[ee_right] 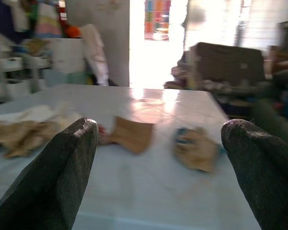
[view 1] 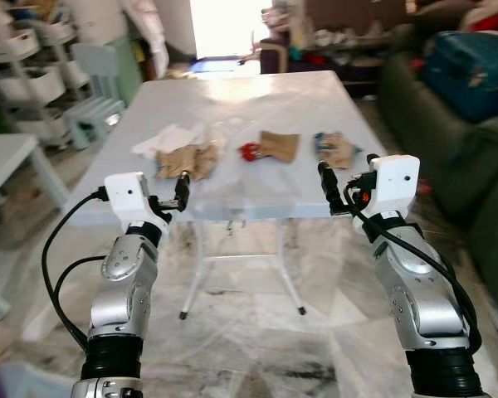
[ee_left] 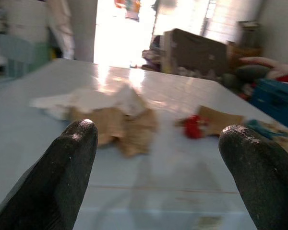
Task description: Picking trash to rubbish bin
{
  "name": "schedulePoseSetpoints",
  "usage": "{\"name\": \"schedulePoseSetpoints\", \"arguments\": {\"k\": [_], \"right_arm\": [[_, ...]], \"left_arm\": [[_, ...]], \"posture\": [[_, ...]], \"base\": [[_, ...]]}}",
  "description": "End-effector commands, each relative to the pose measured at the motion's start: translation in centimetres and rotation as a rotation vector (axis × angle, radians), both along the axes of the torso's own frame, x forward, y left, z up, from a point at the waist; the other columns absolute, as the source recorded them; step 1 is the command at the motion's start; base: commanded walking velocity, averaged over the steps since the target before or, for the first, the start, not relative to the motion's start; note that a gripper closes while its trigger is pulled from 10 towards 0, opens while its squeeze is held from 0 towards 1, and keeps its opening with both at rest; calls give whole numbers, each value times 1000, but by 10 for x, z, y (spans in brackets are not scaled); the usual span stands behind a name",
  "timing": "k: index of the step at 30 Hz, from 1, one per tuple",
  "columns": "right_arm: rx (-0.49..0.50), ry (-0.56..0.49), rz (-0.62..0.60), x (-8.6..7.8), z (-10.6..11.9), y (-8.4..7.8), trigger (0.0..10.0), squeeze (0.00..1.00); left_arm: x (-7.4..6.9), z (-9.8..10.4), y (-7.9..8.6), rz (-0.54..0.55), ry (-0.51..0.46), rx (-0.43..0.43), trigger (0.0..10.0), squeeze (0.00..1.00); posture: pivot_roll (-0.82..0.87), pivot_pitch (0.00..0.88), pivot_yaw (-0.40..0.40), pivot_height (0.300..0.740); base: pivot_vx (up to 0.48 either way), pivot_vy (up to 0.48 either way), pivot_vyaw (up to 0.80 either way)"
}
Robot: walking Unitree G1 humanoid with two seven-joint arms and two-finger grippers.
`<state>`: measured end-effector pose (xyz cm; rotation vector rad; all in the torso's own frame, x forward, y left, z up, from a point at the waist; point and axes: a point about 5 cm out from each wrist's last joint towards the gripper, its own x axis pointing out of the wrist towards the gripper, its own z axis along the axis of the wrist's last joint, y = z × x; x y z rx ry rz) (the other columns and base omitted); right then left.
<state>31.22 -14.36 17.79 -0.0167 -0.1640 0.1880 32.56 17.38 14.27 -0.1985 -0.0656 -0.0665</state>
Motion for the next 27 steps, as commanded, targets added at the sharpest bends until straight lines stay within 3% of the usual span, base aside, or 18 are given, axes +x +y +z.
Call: {"name": "schedulePoseSetpoints", "arguments": {"k": [1, 6, 17, 27], "right_arm": [[4, -13, -6, 1, 4, 1, 10000, 0], [3, -14, -7, 1, 4, 1, 10000, 0], [-17, -2, -16, 2, 0, 2, 10000, 0], [-61, 19, -69, 5, -2, 0, 10000, 0]], "left_arm": [[2, 2, 4, 10, 3, 15, 10000, 0], [3, 3, 4, 11, 2, 18, 10000, 0], [6, 3, 14, 66, 3, 19, 10000, 0], [6, -2, 13, 71, 18, 29, 10000, 0]], "posture": [[-124, 0, 25, 740], [-124, 0, 28, 740], [-121, 0, 30, 740], [-125, 0, 30, 740]], "base": [[0, 0, -800], [0, 0, -738], [0, 0, 0], [0, 0, 0]]}}
